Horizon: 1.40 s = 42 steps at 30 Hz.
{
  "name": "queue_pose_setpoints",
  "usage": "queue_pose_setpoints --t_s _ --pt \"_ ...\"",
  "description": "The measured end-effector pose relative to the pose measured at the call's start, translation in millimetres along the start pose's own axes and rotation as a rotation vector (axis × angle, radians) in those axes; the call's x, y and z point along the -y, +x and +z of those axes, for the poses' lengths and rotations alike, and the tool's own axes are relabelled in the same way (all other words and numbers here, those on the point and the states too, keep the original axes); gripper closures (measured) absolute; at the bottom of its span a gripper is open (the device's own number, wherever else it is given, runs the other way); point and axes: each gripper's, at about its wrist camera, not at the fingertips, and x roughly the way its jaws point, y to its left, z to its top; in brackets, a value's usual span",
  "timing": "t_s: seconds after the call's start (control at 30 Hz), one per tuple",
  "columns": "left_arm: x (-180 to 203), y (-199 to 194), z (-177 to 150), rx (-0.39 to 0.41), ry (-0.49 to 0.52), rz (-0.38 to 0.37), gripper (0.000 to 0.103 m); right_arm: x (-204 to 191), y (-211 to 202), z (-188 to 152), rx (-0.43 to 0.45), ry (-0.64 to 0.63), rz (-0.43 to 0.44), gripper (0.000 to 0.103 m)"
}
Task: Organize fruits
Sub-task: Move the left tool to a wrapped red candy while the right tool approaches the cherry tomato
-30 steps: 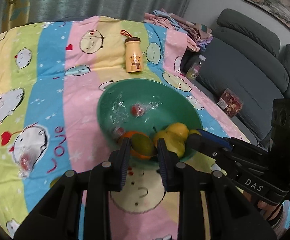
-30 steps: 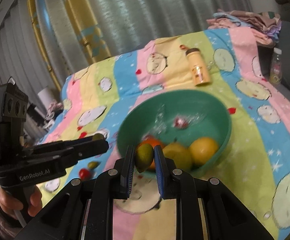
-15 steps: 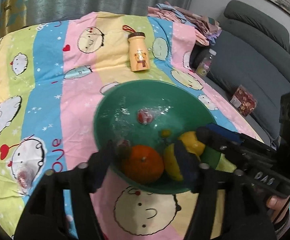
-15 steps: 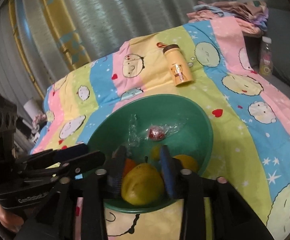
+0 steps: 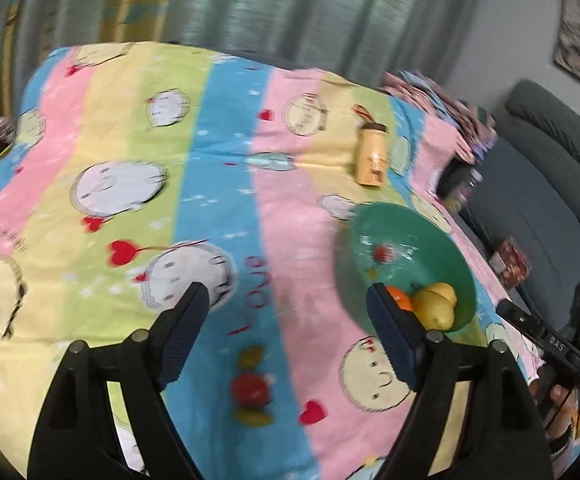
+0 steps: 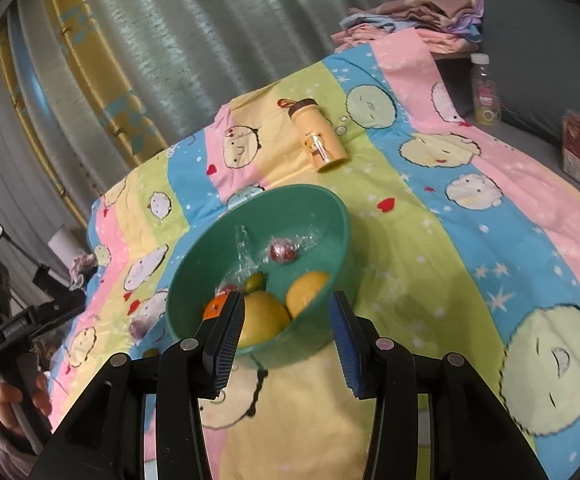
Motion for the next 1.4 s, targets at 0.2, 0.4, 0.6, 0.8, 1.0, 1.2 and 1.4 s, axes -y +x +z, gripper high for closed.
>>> queue_pose_setpoints --t_s 0.2,0.4,0.6,0.8,1.0,1.2,1.4 --pt "-33 -23 -28 -0.019 -0.074 0.04 0.021 -10 -11 -13 -0.02 0.002 0.041 0.058" --pt "-46 -32 -53 -0.063 -0.083 0.073 0.021 -30 -8 -33 -0.086 -0.027 0.088 0.058" --pt "-57 -39 -67 -0.086 -0.099 0.06 0.021 -56 -1 -54 -0.168 -0.097 0.126 0.058" --pt "-61 -37 -83 -0.124 -0.11 0.04 0.021 -79 8 -66 -0.216 -0.147 0.161 0.058" --pt "-72 -31 -89 -0.126 -0.129 0.043 0.021 -106 23 -83 -0.278 -0.205 0.193 0.058" --pt "-78 -13 -72 -0.089 -0.078 0.081 0.022 -140 50 -91 -0.32 -0.291 0.227 0.058" --pt "-79 29 -47 -0.103 0.001 0.088 0.023 -172 93 -92 -0.367 -0.368 0.239 0.058"
